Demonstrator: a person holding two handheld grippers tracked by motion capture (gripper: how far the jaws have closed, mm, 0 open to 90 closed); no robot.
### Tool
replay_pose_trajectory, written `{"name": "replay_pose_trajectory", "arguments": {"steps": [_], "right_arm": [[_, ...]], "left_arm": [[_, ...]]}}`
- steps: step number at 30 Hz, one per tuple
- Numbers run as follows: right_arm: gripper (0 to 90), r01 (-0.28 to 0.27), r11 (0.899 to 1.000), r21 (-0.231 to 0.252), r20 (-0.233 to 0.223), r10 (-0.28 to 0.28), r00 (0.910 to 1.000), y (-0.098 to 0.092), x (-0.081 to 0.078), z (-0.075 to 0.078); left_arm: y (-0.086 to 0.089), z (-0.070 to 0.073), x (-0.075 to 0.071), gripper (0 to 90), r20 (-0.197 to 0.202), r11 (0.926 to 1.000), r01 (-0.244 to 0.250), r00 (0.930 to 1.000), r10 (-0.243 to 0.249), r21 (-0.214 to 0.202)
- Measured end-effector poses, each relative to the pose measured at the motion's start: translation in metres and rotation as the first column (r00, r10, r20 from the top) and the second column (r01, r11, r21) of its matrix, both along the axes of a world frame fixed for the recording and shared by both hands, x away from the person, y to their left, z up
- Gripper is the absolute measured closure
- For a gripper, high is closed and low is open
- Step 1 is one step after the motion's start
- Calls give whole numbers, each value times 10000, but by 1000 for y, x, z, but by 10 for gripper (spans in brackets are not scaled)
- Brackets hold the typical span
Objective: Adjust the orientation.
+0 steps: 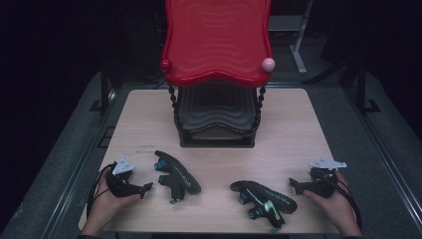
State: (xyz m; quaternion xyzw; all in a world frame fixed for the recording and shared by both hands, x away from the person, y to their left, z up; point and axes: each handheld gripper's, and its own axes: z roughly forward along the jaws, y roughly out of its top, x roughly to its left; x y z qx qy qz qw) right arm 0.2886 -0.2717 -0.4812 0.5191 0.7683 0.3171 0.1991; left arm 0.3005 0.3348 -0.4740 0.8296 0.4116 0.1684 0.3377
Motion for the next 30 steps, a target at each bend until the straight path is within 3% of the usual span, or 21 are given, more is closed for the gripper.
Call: {"name": "replay_pose_trajectory", "arguments": {"steps": [6,10,12,15,17,18,22,27,28,29,30], "right_arm": [[0,-3,10000,2,8,3,10000,0,0,0],[0,-26,10000,0,15,26,10000,0,0,0],[0,-27,10000,-1,13,27,10000,0,0,0],[0,-27,10000,-11,1,27,10000,0,1,0],[0,-28,10000,-12,0,28,10000,0,1,0],[0,-42,10000,-9,3,42,10000,0,1,0],[0,-45,10000,4,5,45,10000,1,1,0],[0,-48,10000,1,6,48,10000,1,1,0],[0,-54,10000,1,3,54,10000,1,1,0],[0,-55,10000,7,-11,55,10000,1,1,0],[0,-55,10000,7,-11,55,10000,1,1,0]], "left_arm": [[0,0,0,1,15,10000,21,10000,-21,0],[4,3,-3,147,237,9990,405,9989,-401,-198],[5,4,-4,207,200,9990,406,9990,-402,-174],[6,7,-4,323,4,9959,782,9969,-783,-456],[5,8,-5,342,18,9949,890,9960,-890,-470],[2,9,-6,362,-17,9918,1194,9928,-1196,-458],[-3,12,-9,388,36,9852,1599,9871,-1600,-623],[-16,20,-16,462,428,9569,2780,9604,-2753,-843],[-16,20,-16,473,428,9569,2780,9604,-2753,-843],[-22,21,-18,482,524,9495,3028,9527,-2993,-820],[-22,21,-18,484,524,9495,3028,9527,-2993,-820]]}}
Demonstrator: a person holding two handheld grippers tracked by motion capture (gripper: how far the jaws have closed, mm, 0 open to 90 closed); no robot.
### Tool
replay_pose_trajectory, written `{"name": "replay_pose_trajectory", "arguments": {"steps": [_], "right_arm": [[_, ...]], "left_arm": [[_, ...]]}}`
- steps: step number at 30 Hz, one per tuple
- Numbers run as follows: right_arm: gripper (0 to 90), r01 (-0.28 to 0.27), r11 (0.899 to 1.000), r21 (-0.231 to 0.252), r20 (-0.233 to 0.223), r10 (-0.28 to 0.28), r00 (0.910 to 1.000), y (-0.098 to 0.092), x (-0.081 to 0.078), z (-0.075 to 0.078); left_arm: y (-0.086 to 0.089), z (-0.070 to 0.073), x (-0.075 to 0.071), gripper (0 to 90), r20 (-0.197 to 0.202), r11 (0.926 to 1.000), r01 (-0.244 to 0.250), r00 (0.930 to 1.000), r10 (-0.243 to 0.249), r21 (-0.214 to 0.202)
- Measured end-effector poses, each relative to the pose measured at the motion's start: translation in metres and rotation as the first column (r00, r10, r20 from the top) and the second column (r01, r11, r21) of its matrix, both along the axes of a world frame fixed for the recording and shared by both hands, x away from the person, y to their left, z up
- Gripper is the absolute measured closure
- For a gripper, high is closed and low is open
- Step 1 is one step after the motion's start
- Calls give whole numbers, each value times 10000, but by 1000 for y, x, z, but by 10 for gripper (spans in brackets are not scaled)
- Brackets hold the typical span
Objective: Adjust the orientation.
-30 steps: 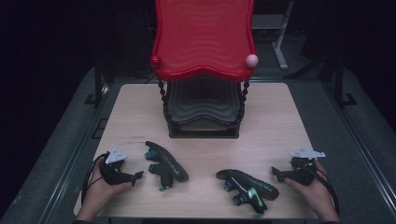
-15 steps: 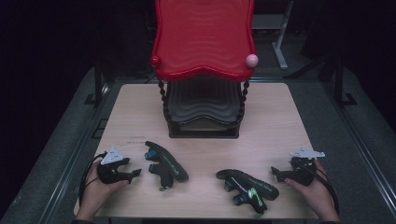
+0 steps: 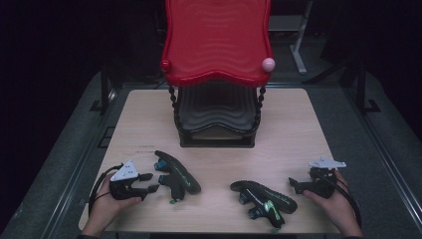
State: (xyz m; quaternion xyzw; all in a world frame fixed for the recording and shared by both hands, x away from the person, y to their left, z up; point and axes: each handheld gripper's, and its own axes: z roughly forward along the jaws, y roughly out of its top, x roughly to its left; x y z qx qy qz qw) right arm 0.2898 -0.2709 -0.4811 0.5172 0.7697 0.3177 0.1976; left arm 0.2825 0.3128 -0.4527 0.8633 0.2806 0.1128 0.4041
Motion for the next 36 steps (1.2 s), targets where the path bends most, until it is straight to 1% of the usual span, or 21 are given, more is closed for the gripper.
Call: {"name": "replay_pose_trajectory", "arguments": {"steps": [1,3,7,9,12,14,16,18,19,20,23,26,27,28,29,30,31,32,33,34,36], "right_arm": [[0,-5,10000,-1,4,5,10000,0,0,0],[0,-19,10000,-4,11,19,10000,1,1,0],[0,-82,10000,10,-2,82,10000,2,2,0],[0,-140,9999,4,-5,140,9999,3,3,0],[0,-191,9998,10,7,191,9998,3,4,0],[0,-195,9998,13,3,195,9998,4,4,0],[0,-207,9998,18,-6,207,9998,4,4,0],[0,-226,9997,15,-1,226,9997,4,4,0],[0,-218,9998,22,-6,218,9998,4,4,0],[0,-218,9998,22,-6,218,9998,4,4,0],[0,-230,9997,21,-7,230,9997,4,4,0],[0,-253,9997,17,-4,253,9997,4,4,0],[0,-259,9997,16,-7,259,9997,4,4,0],[0,-259,9997,16,-7,259,9997,4,4,0],[0,-271,9996,12,0,271,9996,4,4,0],[0,-282,9996,11,3,282,9996,4,4,0],[0,-285,9996,13,2,285,9996,4,4,0],[0,-287,9996,12,4,287,9996,4,4,0],[0,-287,9996,12,4,287,9996,4,4,0],[0,-292,9996,11,3,292,9996,4,4,0],[0,-294,9996,14,3,294,9996,4,4,0]], "left_arm": [[-5,1,-1,487,140,9998,183,9997,-183,17],[-11,2,-1,501,230,9992,402,9989,-401,-59],[-22,1,1,544,348,9985,530,9980,-533,117],[-27,0,2,569,453,9985,448,9979,-461,309],[-27,2,2,623,562,9982,430,9974,-452,406],[-27,3,2,663,612,9982,454,9970,-478,399],[-26,5,3,678,673,9985,499,9964,-513,232],[-24,11,3,685,734,9985,519,9960,-503,-199],[-23,13,3,687,766,9984,488,9960,-464,-298],[-23,13,3,689,766,9984,488,9960,-464,-298],[-17,19,1,694,843,9972,430,9957,-377,-614],[-4,26,-3,699,891,9955,232,9959,-150,-916],[0,28,-4,700,899,9952,205,9959,-119,-958],[0,28,-4,701,899,9952,205,9959,-119,-958],[8,31,-7,701,877,9952,101,9961,-15,-978],[12,32,-9,702,894,9949,54,9960,37,-1009],[12,32,-9,704,894,9949,54,9960,37,-1009],[19,33,-11,705,916,9940,2,9957,98,-1090],[19,33,-11,707,916,9940,2,9957,98,-1090],[23,34,-12,708,927,9939,-36,9956,139,-1100],[23,34,-12,709,901,9934,-3,9959,107,-1144]]}}
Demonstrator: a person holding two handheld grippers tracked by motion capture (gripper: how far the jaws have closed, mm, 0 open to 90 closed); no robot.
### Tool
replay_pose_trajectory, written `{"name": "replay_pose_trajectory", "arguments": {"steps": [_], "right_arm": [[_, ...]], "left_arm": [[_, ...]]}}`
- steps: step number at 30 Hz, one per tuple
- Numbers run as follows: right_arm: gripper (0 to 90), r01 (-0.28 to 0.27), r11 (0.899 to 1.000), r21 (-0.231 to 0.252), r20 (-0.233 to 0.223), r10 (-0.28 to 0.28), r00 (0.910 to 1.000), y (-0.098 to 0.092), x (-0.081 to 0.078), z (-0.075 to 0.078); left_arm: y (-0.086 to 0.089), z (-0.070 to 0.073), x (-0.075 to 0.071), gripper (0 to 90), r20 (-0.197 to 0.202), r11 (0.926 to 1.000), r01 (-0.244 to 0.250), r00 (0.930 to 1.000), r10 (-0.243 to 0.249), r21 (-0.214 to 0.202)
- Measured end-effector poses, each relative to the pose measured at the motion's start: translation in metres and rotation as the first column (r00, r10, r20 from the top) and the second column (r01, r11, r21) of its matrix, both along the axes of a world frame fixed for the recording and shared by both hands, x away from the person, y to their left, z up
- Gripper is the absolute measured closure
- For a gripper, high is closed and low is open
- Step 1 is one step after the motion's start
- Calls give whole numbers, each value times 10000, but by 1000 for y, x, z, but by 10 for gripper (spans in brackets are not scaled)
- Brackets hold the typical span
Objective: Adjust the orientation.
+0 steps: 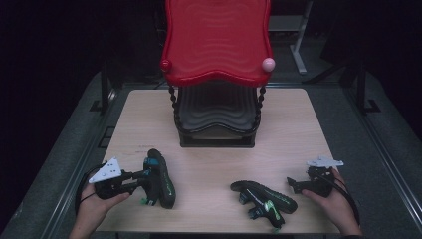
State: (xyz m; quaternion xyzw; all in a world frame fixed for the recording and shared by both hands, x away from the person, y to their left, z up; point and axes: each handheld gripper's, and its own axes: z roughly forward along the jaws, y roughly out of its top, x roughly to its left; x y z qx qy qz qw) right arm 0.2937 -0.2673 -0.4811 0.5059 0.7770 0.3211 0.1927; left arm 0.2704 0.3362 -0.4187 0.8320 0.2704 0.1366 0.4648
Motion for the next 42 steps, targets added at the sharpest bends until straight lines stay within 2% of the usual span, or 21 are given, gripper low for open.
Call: {"name": "replay_pose_trajectory", "arguments": {"steps": [4,9,13,16,17,22,26,28,29,30,32,35,37,38,39,42], "right_arm": [[0,-18,10000,-4,2,18,10000,0,0,0],[0,-50,10000,-9,2,50,10000,0,-1,0],[0,-59,10000,-6,16,59,10000,0,-1,0],[0,-52,10000,0,9,52,10000,0,-2,0],[0,-66,10000,-2,13,66,10000,0,-2,0],[0,-96,10000,-9,4,96,10000,0,-2,0],[0,-110,9999,-5,8,110,9999,0,-3,0],[0,-126,9999,-2,12,126,9999,0,-3,0],[0,-132,9999,-1,13,132,9999,0,-3,0],[0,-132,9999,-1,13,132,9999,0,-3,0],[0,-155,9999,-5,13,155,9999,0,-3,0],[0,-155,9999,-3,12,155,9999,0,-3,0],[0,-158,9999,-4,13,158,9999,0,-3,0],[0,-158,9999,-4,13,158,9999,0,-3,0],[0,-162,9999,-7,15,162,9999,0,-3,0],[0,-163,9999,-3,17,163,9999,0,-3,0]], "left_arm": [[-7,0,3,710,4,9998,209,9998,-209,-66],[-20,0,15,713,-3,9984,492,9988,-492,-270],[-37,-3,30,712,-194,9962,769,9968,-778,-415],[-42,-5,35,712,-301,9951,877,9956,-892,-453],[-48,-7,41,711,-439,9938,996,9938,-1018,-490],[-62,-11,51,706,-663,9919,1218,9901,-1240,-365],[-69,-14,55,688,-754,9912,1256,9888,-1285,-421],[-70,-10,54,622,-661,9905,1105,9910,-1160,-814],[-70,-7,53,595,-613,9907,1054,9919,-1108,-863],[-70,-7,53,588,-613,9907,1054,9919,-1108,-863],[-66,4,47,588,-385,9880,1034,9934,-1084,-1147],[-65,9,41,595,-351,9848,1135,9923,-1190,-1315],[-66,15,30,607,-368,9788,1454,9877,-1521,-1440],[-66,15,30,606,-368,9788,1454,9877,-1521,-1440],[-69,15,23,604,-401,9725,1694,9832,-1779,-1597],[-76,13,14,604,-592,9633,2053,9741,-2182,-1730]]}}
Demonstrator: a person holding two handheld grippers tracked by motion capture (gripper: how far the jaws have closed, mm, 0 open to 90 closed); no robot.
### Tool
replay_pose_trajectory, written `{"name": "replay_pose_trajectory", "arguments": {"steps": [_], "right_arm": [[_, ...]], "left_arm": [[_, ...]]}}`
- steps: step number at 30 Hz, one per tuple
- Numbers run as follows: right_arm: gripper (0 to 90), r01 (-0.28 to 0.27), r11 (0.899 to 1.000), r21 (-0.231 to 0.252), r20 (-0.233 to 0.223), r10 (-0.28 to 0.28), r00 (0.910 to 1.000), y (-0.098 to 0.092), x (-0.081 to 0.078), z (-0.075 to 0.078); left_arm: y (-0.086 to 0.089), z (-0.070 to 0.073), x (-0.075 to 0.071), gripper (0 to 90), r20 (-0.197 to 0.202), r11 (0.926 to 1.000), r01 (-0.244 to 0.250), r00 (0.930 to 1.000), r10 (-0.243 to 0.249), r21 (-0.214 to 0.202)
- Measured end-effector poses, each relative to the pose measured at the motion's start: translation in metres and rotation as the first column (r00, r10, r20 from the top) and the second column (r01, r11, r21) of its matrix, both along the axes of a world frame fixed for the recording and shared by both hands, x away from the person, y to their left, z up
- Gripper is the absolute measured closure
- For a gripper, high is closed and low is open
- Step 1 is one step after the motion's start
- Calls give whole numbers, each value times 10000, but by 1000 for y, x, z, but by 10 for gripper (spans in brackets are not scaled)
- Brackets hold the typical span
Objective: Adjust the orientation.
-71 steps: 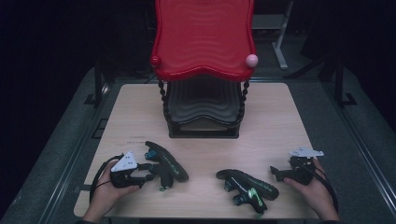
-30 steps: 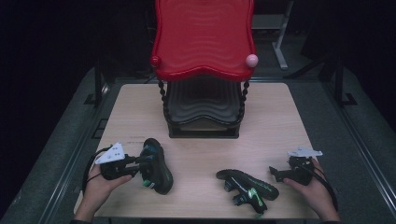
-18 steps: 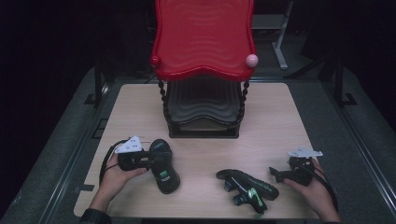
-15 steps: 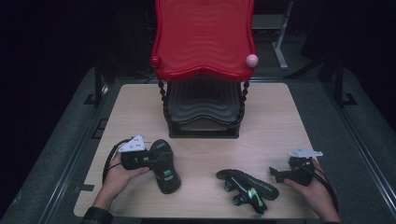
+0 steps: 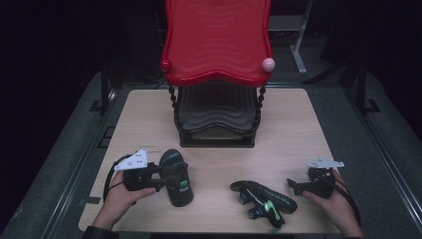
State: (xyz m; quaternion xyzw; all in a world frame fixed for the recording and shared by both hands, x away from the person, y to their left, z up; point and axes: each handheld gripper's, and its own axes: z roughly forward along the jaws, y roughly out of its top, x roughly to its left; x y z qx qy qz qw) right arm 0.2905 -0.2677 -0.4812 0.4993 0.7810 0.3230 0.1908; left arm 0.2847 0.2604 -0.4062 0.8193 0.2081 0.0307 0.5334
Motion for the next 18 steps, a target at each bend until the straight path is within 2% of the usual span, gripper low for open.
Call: {"name": "replay_pose_trajectory", "arguments": {"steps": [1,3,4,6,7,8,9,10,14,17,18], "right_arm": [[0,0,10000,-2,1,0,10000,0,0,0],[0,0,10000,0,-1,0,10000,0,0,0],[0,0,10000,0,-1,0,10000,0,0,0],[0,-2,10000,0,0,2,10000,0,0,0],[0,-3,10000,0,0,3,10000,0,0,0],[0,-3,10000,0,0,3,10000,0,0,0],[0,-3,10000,0,1,3,10000,0,0,0],[0,-4,10000,1,2,4,10000,0,0,0],[0,-9,10000,2,0,9,10000,0,0,0],[0,-11,10000,0,0,11,10000,0,0,0],[0,-13,10000,-1,-1,13,10000,0,0,0]], "left_arm": [[0,0,0,606,0,10000,0,10000,0,0],[-10,-5,-3,610,-156,9991,403,9991,-401,104],[-10,-5,-3,617,-156,9991,403,9991,-401,104],[-18,-9,-3,667,-171,9971,702,9974,-697,285],[-18,-9,-3,725,-171,9971,702,9974,-697,285],[-19,-9,-3,725,-150,9966,760,9970,-755,325],[-20,-9,-3,794,-150,9961,824,9965,-820,311],[-18,-8,-3,849,-207,9959,819,9965,-812,379],[-14,-5,-5,861,-282,9960,801,9965,-790,394],[-7,-3,-8,861,-224,9960,769,9969,-759,448],[1,-2,-12,861,-194,9969,642,9978,-634,444]]}}
